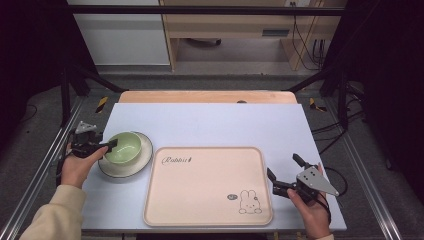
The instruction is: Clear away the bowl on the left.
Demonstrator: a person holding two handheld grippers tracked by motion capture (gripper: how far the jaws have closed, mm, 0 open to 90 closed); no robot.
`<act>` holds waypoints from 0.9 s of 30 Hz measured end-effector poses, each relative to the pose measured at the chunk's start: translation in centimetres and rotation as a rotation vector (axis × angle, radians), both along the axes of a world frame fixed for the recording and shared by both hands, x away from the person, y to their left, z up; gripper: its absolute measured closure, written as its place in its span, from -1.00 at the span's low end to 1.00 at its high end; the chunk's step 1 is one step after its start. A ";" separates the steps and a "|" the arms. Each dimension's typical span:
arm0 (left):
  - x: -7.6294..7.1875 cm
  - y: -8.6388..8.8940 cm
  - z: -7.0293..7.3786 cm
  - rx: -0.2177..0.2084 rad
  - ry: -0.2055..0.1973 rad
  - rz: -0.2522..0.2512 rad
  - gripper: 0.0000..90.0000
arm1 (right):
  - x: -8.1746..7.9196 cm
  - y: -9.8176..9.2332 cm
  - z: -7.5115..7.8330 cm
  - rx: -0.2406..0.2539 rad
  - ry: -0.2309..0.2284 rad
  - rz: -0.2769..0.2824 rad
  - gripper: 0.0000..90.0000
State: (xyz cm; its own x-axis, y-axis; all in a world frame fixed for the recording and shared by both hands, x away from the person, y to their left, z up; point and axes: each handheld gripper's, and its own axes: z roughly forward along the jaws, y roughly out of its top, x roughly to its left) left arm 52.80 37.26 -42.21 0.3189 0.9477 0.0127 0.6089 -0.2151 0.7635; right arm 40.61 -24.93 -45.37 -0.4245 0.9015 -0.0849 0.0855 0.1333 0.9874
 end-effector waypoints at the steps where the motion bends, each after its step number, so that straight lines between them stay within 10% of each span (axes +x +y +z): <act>1: 0.0 0.0 0.0 0.004 0.016 0.002 -0.12 | 0.0 0.0 0.0 0.000 0.000 0.000 -0.94; 12: 0.4 0.0 -0.6 0.000 0.144 0.012 0.23 | 0.1 0.2 -0.1 -0.007 0.004 0.009 -0.94; 27: 0.8 -0.4 -1.2 -0.012 0.222 0.026 0.54 | 0.1 0.2 -0.1 -0.008 0.005 0.014 -0.94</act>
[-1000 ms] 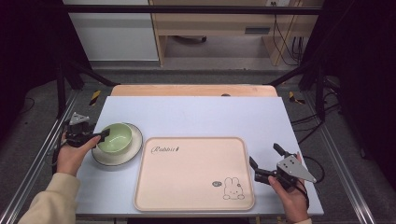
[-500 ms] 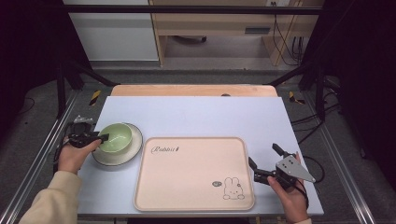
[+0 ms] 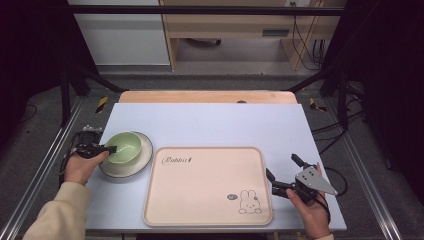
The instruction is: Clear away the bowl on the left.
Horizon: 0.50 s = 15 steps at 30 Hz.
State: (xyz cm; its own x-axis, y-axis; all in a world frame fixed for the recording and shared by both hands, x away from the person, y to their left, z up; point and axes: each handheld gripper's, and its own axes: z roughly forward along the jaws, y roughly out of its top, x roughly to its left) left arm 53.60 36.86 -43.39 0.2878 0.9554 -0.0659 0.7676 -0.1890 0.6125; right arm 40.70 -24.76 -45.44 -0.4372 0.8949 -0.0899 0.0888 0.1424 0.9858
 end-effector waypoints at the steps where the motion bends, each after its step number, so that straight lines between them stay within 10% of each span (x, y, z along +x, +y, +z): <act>1: 0.0 -0.1 0.0 0.003 0.010 -0.004 0.56 | 0.0 0.0 0.0 0.001 0.002 0.000 -0.94; 15: 0.4 0.1 0.0 -0.021 0.046 0.026 0.78 | 0.1 0.1 -0.1 0.000 0.005 0.004 -0.94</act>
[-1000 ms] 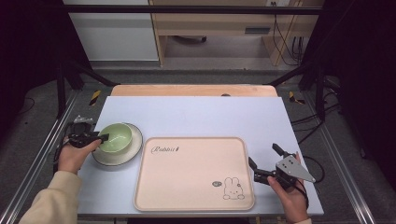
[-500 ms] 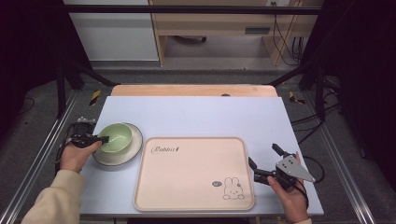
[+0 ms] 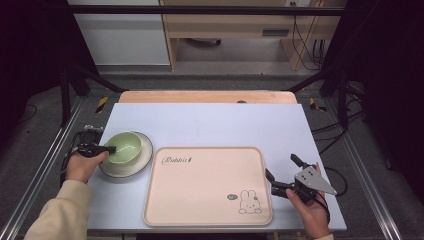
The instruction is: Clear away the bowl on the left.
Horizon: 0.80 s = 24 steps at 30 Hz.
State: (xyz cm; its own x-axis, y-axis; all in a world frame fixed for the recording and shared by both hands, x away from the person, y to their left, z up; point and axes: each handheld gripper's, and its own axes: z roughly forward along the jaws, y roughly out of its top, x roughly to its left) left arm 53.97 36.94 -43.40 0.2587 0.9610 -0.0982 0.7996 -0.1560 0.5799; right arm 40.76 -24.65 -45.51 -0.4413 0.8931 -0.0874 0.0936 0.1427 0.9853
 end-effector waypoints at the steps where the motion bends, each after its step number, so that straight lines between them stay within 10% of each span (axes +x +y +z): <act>1: 0.0 0.0 0.0 -0.005 -0.004 0.000 0.79 | 0.0 0.0 0.0 -0.001 0.002 -0.001 -0.94; 24: -1.2 0.2 1.4 -0.090 -0.103 0.029 0.84 | 0.0 0.0 0.0 -0.003 0.000 0.004 -0.94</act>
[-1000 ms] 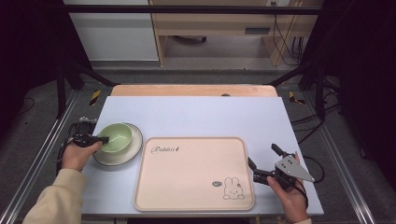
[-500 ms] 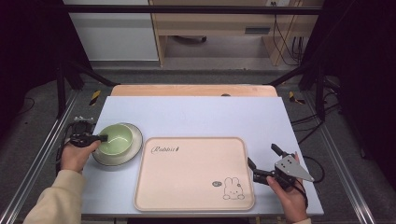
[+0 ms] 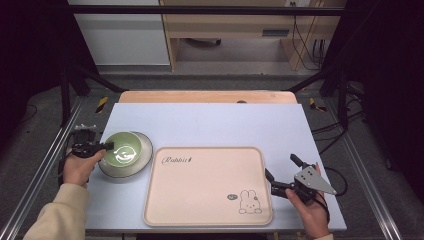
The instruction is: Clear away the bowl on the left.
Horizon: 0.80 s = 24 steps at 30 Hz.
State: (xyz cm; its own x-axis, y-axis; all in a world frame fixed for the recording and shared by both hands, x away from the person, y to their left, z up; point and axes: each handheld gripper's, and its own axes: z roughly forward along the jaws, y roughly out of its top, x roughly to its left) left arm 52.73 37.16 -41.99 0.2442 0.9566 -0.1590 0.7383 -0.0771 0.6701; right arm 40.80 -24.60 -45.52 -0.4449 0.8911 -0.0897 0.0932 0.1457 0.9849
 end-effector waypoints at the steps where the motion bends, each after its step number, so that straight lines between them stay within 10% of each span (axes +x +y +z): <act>1: 0.0 0.0 0.1 -0.004 -0.005 0.003 0.84 | 0.0 0.0 0.0 -0.001 -0.001 -0.001 -0.94; 24: -1.6 -3.6 2.8 -0.031 -0.071 -0.107 0.84 | -0.1 -0.1 0.1 0.004 0.000 -0.003 -0.94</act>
